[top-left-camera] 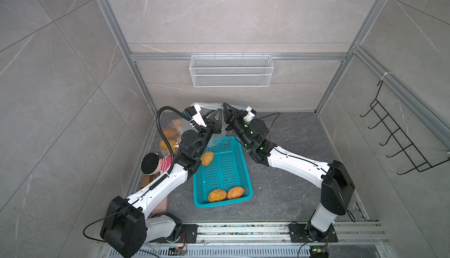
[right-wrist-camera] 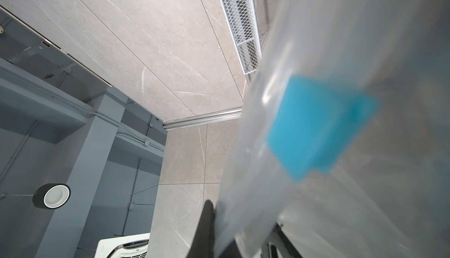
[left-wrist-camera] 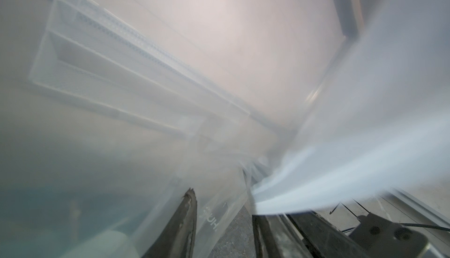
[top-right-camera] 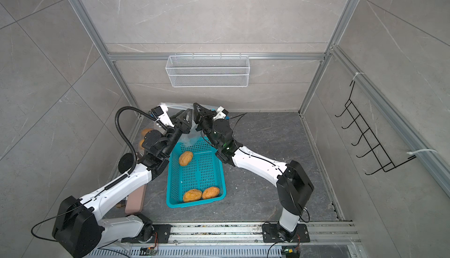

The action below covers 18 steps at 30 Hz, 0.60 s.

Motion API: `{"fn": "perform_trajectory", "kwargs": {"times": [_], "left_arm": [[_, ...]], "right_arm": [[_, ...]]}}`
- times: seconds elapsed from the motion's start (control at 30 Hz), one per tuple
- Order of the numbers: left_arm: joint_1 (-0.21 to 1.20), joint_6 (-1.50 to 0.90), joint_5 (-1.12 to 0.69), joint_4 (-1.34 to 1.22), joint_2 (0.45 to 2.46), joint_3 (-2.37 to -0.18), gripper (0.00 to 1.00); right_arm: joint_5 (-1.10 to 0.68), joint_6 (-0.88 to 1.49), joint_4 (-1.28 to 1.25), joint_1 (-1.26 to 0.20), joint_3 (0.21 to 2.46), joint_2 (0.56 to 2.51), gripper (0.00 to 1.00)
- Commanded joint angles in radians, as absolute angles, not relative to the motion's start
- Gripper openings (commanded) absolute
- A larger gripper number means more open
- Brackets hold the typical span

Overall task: Put the potatoes into a zipper bag and zip it
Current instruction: Pick up the zipper food storage bag at the center of the board.

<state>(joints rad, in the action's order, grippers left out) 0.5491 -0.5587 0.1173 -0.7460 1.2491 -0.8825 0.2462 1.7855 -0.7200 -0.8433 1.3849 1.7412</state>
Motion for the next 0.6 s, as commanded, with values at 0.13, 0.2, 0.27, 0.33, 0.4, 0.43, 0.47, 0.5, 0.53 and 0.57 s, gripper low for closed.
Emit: {"fn": "perform_trajectory", "kwargs": {"times": [0.13, 0.2, 0.27, 0.33, 0.4, 0.43, 0.47, 0.5, 0.53, 0.57], "left_arm": [[0.546, -0.558, 0.166, -0.764, 1.259, -0.934, 0.31], [0.546, -0.553, 0.160, -0.751, 1.262, -0.943, 0.28], [0.546, -0.552, 0.158, -0.751, 1.262, -0.943, 0.23], [0.546, -0.553, 0.158, -0.755, 1.263, -0.937, 0.19], [0.546, -0.551, 0.153, -0.759, 1.262, -0.934, 0.14], [0.546, -0.550, 0.151, -0.759, 1.261, -0.934, 0.11], [0.546, -0.549, 0.150, -0.760, 1.260, -0.931, 0.09], [0.546, -0.547, 0.147, -0.759, 1.258, -0.929, 0.06], [0.546, -0.547, 0.145, -0.760, 1.255, -0.927, 0.04], [0.546, -0.545, 0.143, -0.761, 1.252, -0.924, 0.01]], "right_arm": [[0.229, 1.796, -0.773, -0.843, 1.354, 1.731, 0.00], [0.227, 1.800, -0.782, -0.842, 1.352, 1.735, 0.00], [0.228, 1.802, -0.788, -0.844, 1.348, 1.737, 0.00], [0.230, 1.802, -0.789, -0.843, 1.346, 1.737, 0.00], [0.230, 1.804, -0.790, -0.841, 1.343, 1.741, 0.00], [0.230, 1.805, -0.793, -0.840, 1.344, 1.743, 0.00], [0.229, 1.807, -0.796, -0.841, 1.344, 1.745, 0.00], [0.228, 1.809, -0.800, -0.840, 1.342, 1.745, 0.00], [0.229, 1.810, -0.802, -0.841, 1.337, 1.745, 0.00], [0.229, 1.811, -0.803, -0.839, 1.337, 1.743, 0.00]]}}
